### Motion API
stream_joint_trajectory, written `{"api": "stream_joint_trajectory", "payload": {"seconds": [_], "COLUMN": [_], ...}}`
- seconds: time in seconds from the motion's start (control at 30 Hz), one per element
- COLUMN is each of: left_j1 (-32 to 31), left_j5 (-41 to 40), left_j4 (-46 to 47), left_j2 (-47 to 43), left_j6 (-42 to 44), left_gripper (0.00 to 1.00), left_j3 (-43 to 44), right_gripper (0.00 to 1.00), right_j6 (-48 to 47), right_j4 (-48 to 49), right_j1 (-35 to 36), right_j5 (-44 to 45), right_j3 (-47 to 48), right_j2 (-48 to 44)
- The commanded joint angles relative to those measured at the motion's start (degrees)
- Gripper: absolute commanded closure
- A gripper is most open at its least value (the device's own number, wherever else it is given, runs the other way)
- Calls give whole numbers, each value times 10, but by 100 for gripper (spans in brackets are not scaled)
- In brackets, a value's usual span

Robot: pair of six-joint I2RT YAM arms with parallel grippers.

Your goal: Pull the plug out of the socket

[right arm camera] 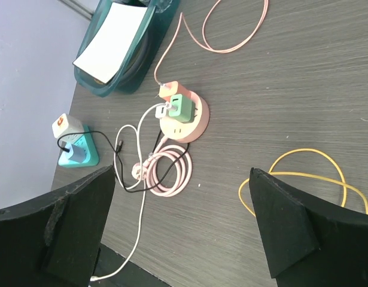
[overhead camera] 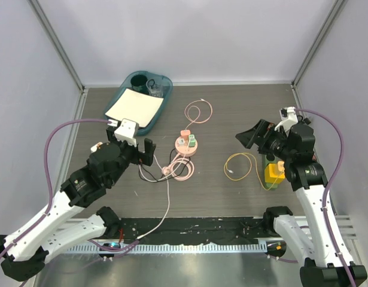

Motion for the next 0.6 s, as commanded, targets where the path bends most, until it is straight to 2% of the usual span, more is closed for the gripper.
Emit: {"api": "stream_joint_trajectory", "payload": {"seconds": [0.0, 0.23, 0.33, 0.43, 0.57], "left_j1": [-1, -2, -2, -2, -1], "left_j5": [-10, -8, -10, -11, -13], "left_j4": [21, 22, 21, 22, 20], "left_j2": [0, 0, 0, -1, 1], "left_j6": [9, 7, 7, 8, 6], "left_gripper": [0, 0, 0, 0, 0], "left_j3": [6, 6, 6, 5, 7], "right_gripper": [0, 0, 0, 0, 2], "right_j6": [-11, -5, 40, 42, 22], "right_j4": [-15, -70, -81, -111, -191], "right_j1": [2, 2, 2, 2, 2], "right_j5": [37, 84, 148, 264, 419], "right_j3": [33, 85, 95, 100, 130], "right_j2": [-7, -3, -17, -25, 39]}}
